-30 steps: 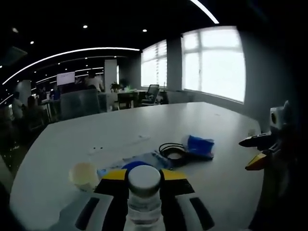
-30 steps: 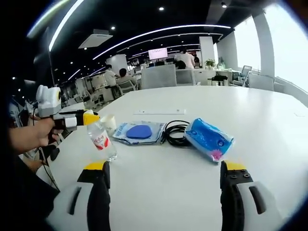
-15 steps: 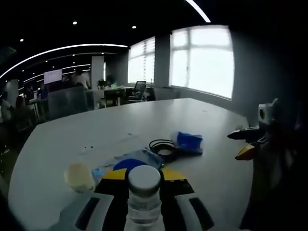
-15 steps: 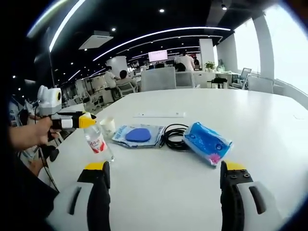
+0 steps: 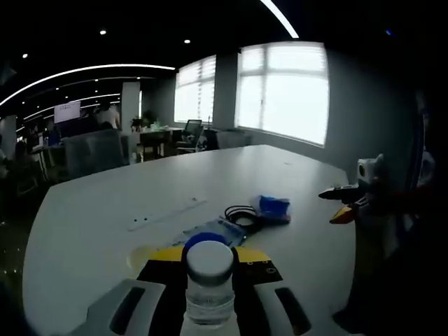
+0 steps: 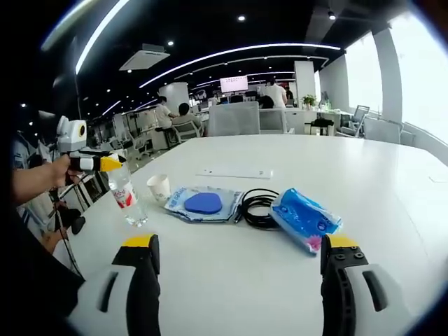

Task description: Arrange the tabletop items into an orderly group along one side of the table until the central work area is clear of visible clutter.

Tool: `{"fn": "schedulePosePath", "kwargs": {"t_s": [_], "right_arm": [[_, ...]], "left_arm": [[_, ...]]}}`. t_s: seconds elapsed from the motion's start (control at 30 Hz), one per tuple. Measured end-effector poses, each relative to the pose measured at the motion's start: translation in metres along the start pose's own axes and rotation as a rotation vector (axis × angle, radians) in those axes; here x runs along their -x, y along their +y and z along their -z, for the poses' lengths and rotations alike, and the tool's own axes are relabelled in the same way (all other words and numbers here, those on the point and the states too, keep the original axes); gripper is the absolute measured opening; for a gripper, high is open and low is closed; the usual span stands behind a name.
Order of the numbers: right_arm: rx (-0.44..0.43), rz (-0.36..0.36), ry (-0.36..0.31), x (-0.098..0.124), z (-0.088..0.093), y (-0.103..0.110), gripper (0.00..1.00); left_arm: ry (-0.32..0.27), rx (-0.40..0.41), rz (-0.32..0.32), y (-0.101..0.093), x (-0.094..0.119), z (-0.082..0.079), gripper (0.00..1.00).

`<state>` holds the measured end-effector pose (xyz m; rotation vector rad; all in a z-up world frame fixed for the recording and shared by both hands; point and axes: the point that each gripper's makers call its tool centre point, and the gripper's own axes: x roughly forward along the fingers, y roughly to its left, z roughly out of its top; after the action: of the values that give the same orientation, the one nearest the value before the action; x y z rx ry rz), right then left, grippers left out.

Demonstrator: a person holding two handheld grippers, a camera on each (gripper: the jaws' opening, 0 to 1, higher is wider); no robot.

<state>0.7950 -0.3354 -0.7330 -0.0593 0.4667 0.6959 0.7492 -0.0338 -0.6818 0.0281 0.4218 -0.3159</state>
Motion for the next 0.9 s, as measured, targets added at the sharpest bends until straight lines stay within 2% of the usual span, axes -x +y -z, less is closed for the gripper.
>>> {"fn": "schedulePosePath", "kwargs": {"t_s": [0.07, 0.13, 0.43, 0.6, 0.87, 0.9], "right_arm": [[0.003, -0.001, 0.000, -0.001, -0.002, 0.001, 0.93], [0.010, -0.005, -0.006, -0.003, -0.006, 0.003, 0.94], [0.018, 0.008, 0.002, -0.006, -0.007, 0.003, 0.95], [0.016, 0.019, 0.009, -0.006, -0.004, 0.002, 0.95], [0.012, 0.052, 0.020, -0.002, 0.001, -0.003, 0.95], [0.011, 0.058, 0.024, -0.001, 0.002, -0.004, 0.95]], "left_arm": [[-0.001, -0.001, -0.009, 0.005, 0.006, -0.004, 0.21], [-0.002, 0.000, -0.025, 0.022, 0.012, -0.003, 0.21], [0.010, -0.005, -0.079, 0.071, 0.023, -0.001, 0.21], [0.010, 0.016, -0.081, 0.092, 0.018, 0.000, 0.21], [0.010, -0.005, -0.080, 0.120, 0.002, -0.003, 0.21], [0.010, 0.002, -0.082, 0.129, -0.002, -0.002, 0.21]]}}
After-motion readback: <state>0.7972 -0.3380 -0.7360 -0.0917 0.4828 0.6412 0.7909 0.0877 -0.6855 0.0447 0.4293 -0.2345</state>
